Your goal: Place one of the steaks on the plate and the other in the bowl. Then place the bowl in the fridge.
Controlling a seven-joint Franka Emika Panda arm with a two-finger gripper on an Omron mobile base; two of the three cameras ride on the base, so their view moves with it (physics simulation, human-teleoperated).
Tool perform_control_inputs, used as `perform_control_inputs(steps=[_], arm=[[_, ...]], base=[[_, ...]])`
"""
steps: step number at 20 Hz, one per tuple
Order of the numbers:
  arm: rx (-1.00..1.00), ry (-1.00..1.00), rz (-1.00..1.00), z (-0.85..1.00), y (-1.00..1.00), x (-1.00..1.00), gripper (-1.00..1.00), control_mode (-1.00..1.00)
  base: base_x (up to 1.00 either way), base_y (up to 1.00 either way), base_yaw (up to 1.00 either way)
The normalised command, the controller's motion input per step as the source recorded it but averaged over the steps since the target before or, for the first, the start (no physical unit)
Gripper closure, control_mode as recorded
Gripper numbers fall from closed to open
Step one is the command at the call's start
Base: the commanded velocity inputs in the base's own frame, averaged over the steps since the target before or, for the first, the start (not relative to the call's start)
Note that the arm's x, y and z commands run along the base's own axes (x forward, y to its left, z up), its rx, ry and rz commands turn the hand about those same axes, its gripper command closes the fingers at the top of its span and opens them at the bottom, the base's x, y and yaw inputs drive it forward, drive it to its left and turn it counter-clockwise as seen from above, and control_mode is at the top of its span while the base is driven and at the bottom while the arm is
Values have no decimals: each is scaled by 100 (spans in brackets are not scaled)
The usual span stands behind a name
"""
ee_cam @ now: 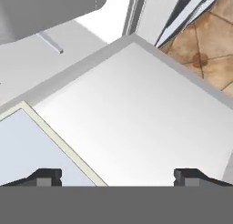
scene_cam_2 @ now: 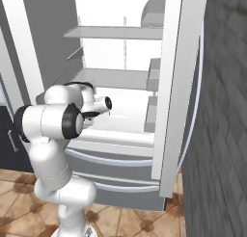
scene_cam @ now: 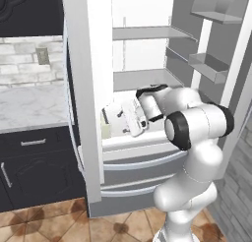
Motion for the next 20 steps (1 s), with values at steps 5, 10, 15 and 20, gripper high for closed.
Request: perform_control_inputs(steps=[5, 10, 15, 20], arm=[[-40, -36, 9, 4, -50, -40, -100, -100], [-51, -25, 17, 31, -23, -92, -100, -100], [-54, -16, 21, 42, -7, -92, -100, -100], [-45, 4, 23, 52, -24, -42, -100, -100]], base=[[0, 0, 0], [0, 0, 0], [0, 0, 0], [0, 0, 0]])
